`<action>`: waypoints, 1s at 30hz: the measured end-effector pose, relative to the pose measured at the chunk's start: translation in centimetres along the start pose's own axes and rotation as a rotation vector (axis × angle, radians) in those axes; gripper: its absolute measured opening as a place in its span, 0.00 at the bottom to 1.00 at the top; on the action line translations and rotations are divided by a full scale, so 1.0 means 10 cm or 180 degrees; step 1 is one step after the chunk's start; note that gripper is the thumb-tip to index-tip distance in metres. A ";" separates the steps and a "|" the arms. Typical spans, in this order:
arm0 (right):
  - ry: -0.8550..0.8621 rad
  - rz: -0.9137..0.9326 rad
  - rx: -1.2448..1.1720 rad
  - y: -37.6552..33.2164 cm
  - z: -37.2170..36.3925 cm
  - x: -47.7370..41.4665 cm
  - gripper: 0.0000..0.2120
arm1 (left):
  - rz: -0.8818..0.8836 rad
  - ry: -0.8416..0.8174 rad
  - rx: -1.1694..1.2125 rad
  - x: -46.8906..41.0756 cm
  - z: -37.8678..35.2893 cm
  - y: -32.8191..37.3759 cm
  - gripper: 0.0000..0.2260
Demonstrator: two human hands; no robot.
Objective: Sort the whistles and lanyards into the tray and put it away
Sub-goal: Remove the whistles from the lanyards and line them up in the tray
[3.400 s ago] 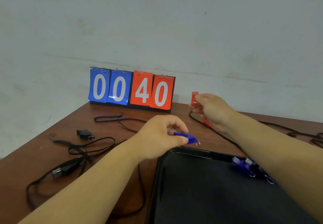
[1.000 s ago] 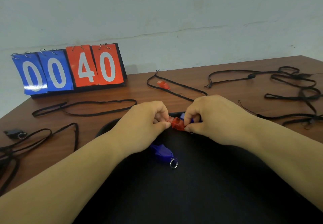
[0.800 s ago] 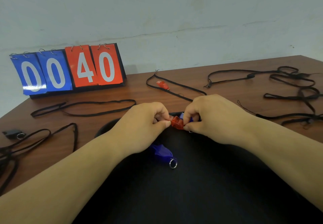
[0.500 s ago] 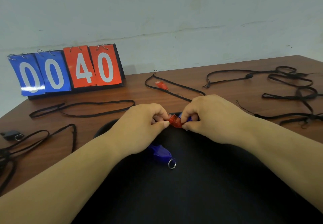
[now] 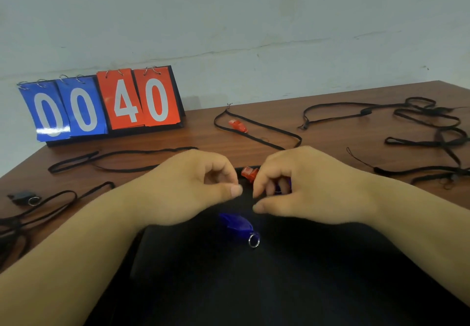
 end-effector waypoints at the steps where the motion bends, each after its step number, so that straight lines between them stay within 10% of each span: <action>1: -0.0180 0.0053 -0.0031 -0.03 -0.06 0.01 0.08 | -0.0055 -0.0268 0.0059 0.04 -0.03 0.00 0.04; 11: -0.0661 -0.0105 0.0444 -0.08 -0.29 0.01 0.18 | -0.0181 -0.0948 -0.0362 0.10 -0.25 -0.07 0.07; 30: 0.0996 -0.0056 -0.0013 -0.06 0.20 0.05 0.11 | -0.0153 0.0994 0.0849 0.08 0.23 0.01 0.06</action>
Point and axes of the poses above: each hand's wrist, its own x-axis away from the middle knuckle, its own z-axis out of the back of the hand, y = z × x, the point moved 9 cm from there along -x, towards the middle knuckle, and after that the axes turned 10 degrees about -x, right-handed, at the moved point
